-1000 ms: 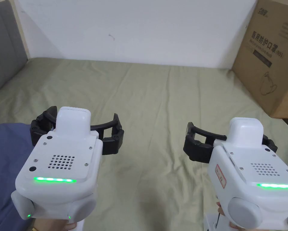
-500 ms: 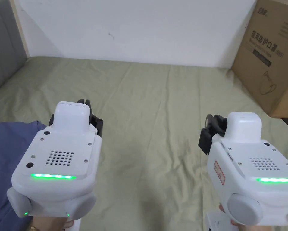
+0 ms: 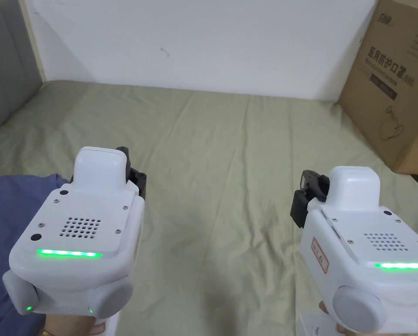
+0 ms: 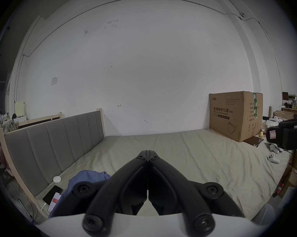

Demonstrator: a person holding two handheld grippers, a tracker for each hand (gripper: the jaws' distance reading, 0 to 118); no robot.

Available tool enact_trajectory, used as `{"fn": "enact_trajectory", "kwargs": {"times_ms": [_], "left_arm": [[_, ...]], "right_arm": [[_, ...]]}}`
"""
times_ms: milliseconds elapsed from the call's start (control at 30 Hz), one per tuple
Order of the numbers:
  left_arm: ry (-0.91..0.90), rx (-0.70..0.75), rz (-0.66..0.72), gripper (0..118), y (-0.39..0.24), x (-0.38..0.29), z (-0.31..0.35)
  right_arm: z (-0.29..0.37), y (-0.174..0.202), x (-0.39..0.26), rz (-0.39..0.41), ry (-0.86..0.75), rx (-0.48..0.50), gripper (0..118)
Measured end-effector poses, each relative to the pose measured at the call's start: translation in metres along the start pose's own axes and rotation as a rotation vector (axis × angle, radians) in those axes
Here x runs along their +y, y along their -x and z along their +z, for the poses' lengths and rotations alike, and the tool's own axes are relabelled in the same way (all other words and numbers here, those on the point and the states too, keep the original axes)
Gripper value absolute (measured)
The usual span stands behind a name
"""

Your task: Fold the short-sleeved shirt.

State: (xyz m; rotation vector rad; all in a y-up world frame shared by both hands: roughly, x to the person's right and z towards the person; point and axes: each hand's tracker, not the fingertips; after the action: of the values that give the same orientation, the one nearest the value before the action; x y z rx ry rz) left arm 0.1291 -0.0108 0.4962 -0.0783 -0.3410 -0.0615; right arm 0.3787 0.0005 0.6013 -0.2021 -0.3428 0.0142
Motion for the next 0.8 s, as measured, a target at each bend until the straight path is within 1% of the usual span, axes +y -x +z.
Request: {"fn": "enact_trajectory", "kwargs": {"times_ms": [167,300,500,700,800], "left_arm": [[0.003,0.016,0.002,0,0.005,-0.001,0.003],[0.008,0.067,0.014,0,0.022,-0.002,0.012],[0.025,0.221,0.02,0,0.067,-0.009,0.039],[0.044,0.368,0.031,0,0.108,-0.016,0.073],[0.05,0.423,0.031,0,0.122,-0.019,0.086]], "right_arm": [[-0.001,0.005,0.004,0.013,-0.007,0.017,0],[-0.005,0.021,0.008,0.026,-0.013,0.071,0],[-0.012,0.065,0.012,0.046,-0.03,0.224,0],[-0.017,0.119,0.014,0.066,-0.031,0.39,0],[-0.018,0.142,0.013,0.08,-0.027,0.447,0]]}}
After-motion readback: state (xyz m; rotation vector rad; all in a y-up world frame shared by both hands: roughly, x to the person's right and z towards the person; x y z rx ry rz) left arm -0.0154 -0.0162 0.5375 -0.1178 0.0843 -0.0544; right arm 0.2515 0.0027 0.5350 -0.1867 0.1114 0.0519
